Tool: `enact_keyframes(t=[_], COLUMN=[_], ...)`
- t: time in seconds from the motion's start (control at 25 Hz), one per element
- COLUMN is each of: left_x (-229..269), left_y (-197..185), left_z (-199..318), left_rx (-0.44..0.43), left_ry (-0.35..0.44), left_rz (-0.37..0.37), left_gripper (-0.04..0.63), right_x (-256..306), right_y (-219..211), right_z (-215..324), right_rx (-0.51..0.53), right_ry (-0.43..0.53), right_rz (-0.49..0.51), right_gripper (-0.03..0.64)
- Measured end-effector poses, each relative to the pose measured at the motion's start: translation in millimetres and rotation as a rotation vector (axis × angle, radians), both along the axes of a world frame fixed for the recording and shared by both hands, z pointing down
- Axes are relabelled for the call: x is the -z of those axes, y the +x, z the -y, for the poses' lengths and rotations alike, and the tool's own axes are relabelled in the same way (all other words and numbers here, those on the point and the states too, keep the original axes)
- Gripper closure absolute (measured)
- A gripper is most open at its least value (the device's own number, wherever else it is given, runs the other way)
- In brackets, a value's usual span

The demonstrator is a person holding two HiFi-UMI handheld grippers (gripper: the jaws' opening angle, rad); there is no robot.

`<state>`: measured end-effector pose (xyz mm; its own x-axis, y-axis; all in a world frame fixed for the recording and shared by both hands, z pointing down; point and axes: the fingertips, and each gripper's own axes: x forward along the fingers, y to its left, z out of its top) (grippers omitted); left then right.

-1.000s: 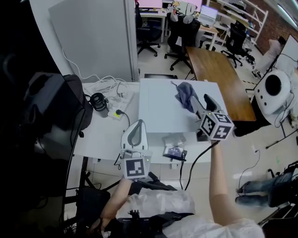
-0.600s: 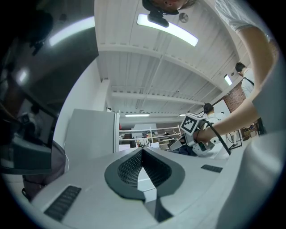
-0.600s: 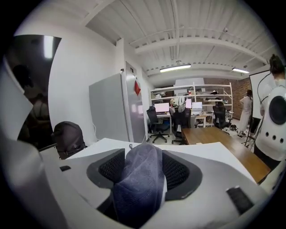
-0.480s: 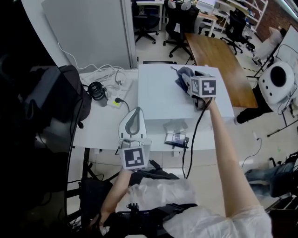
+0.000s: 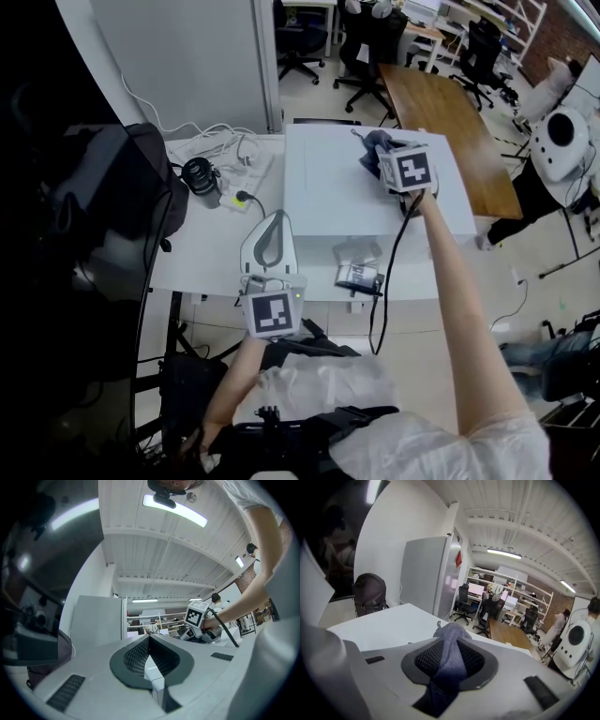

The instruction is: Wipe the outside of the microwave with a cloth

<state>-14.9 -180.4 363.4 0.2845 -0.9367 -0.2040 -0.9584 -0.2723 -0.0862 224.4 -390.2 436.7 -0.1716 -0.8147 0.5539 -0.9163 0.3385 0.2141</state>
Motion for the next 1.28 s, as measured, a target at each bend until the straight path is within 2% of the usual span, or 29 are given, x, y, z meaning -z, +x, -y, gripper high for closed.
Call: enact_keyframes(t=[0.08,0.2,0.28,0.64,0.76,0.84,0.96,1.12,1.28], left_x=[0.0,-1.8,-2.9,-11.9,-16.6,-21.7,-29.0,-30.5,-37.4], left_y=[-1.1,-5.1,-9.2,-38.3,-56.2,-65.9,-77.6,-93.9,-105.3], left_z=[-0.7,-0.6,-1.4,-2.5,1.3,3.3,5.1,9.1,10.6], left_rx=[0.0,0.003,0.01,0.037,0.055,0.06,0.065,0.084,0.085], left_ry=[-0.002,-0.01,-0.013,-0.017,-0.012,-0.02,-0.035,-0.036,-0.045], left_rz=[0.0,-0.01,-0.016,-0.031,-0.049,-0.036,-0.01,-0.03,-0.038], left_gripper=[0.594,0.594,0.594,0.594,0.594,0.594,0.594,0.594,0.594], right_x=[5.9,24.8,40.2,74.7,81.5,77.1,64.4,34.6,-8.6], right_y=[-6.4,-24.1,-39.7,-129.4,-174.3,-198.2,-236.1,-284.2,-320.4], right_z=[-0.4,1.0,2.3,26.6,36.3,45.3,49.3,58.1,61.1], right_rx=[0.026,0.076,0.129,0.342,0.421,0.483,0.582,0.724,0.888], right_ry=[0.022,0.052,0.071,0.144,0.156,0.149,0.109,0.013,-0.132], right_rz=[-0.02,0.026,0.017,-0.19,-0.226,-0.257,-0.372,-0.572,-0.779], right_gripper=[0.515,0.517,0.517,0.518,0.518,0.518,0.52,0.522,0.52])
